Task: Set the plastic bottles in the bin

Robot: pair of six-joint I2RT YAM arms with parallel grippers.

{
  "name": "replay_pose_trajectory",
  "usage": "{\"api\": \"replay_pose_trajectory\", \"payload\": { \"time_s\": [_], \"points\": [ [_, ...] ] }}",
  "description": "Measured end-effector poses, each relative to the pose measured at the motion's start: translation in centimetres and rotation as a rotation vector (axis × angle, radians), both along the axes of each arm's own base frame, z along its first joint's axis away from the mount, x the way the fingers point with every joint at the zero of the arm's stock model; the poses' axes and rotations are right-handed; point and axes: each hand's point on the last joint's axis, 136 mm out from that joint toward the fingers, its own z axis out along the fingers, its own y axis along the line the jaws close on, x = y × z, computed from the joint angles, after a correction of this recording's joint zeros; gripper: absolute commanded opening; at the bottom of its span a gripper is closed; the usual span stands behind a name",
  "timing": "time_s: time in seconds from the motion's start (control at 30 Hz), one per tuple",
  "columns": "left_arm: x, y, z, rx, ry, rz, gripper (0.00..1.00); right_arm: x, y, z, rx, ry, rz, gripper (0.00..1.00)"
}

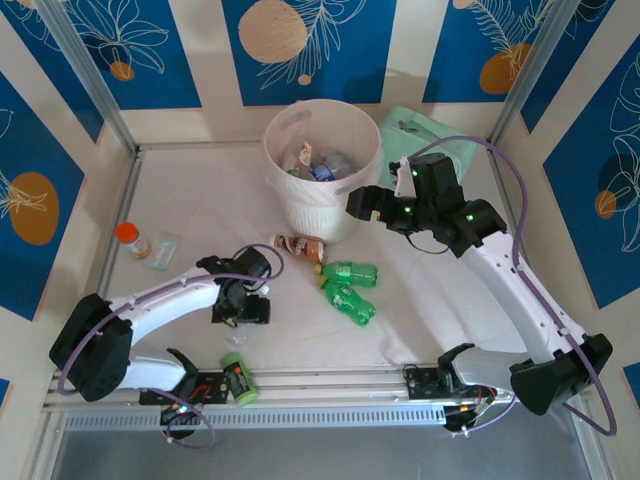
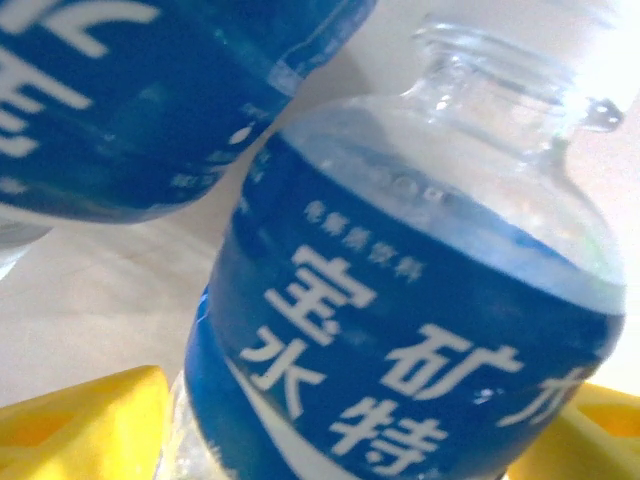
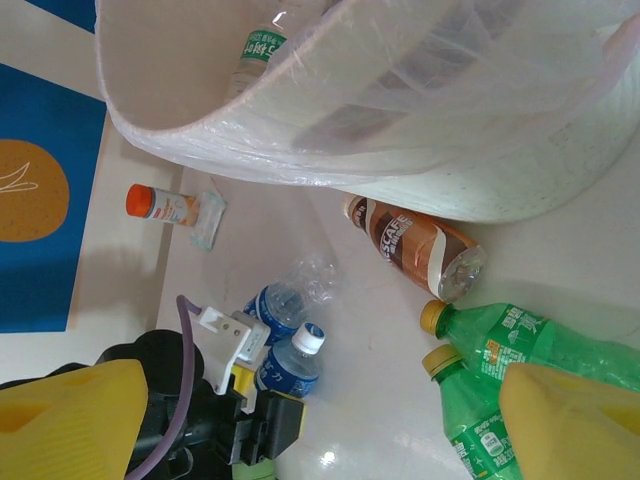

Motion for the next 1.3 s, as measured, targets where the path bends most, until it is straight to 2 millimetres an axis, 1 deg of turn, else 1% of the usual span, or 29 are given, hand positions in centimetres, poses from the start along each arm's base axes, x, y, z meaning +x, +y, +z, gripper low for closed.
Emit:
{"api": "replay_pose_trajectory", "payload": {
  "time_s": [0.23, 0.33, 0.43, 0.63, 0.73, 0.83, 0.93, 1.0, 1.07, 1.2, 1.3],
  "points": [
    [0.2, -0.2, -0.1, -0.001, -0.004, -0.016, 0.74, 0.0, 0.1, -0.1, 0.006, 0.003, 0.004, 0.93],
    [0.1, -0.1, -0.3, 0.004, 0.001, -0.026, 0.70, -0.1, 0.2, -0.4, 0.005, 0.010, 0.007, 0.93],
    [0.1, -0.2, -0.2, 0.005, 0.002, -0.030, 0.66, -0.1, 0.1, -0.6, 0.004, 0.014, 0.007, 0.91],
    [0.2, -0.5, 0.0, 0.000, -0.004, -0.041, 0.61, -0.1, 0.1, -0.6, 0.006, 0.011, 0.005, 0.89],
    [0.1, -0.8, 0.2, -0.005, -0.010, -0.051, 0.59, -0.2, 0.1, -0.5, 0.014, 0.009, 0.005, 0.89],
    [0.4, -1.3, 1.2, -0.027, -0.036, -0.062, 0.58, -0.4, 0.2, -0.2, 0.024, 0.008, 0.009, 0.88],
    [1.3, -2.4, 3.3, -0.078, -0.095, -0.070, 0.58, -0.6, 0.4, 0.1, 0.037, 0.008, 0.024, 0.89],
    [2.0, -3.1, 5.2, -0.129, -0.152, -0.074, 0.58, -0.9, 0.8, 0.5, 0.052, 0.007, 0.046, 0.87],
    [2.7, -4.0, 7.8, -0.194, -0.220, -0.076, 0.58, -1.2, 1.4, 1.4, 0.071, -0.003, 0.073, 0.85],
    [4.2, -6.1, 14.4, -0.364, -0.386, -0.113, 0.59, -1.9, 3.8, 3.9, 0.115, -0.032, 0.161, 0.79],
    [4.8, -8.0, 19.3, -0.503, -0.491, -0.164, 0.59, -2.2, 5.5, 5.3, 0.142, -0.041, 0.220, 0.77]
  ]
}}
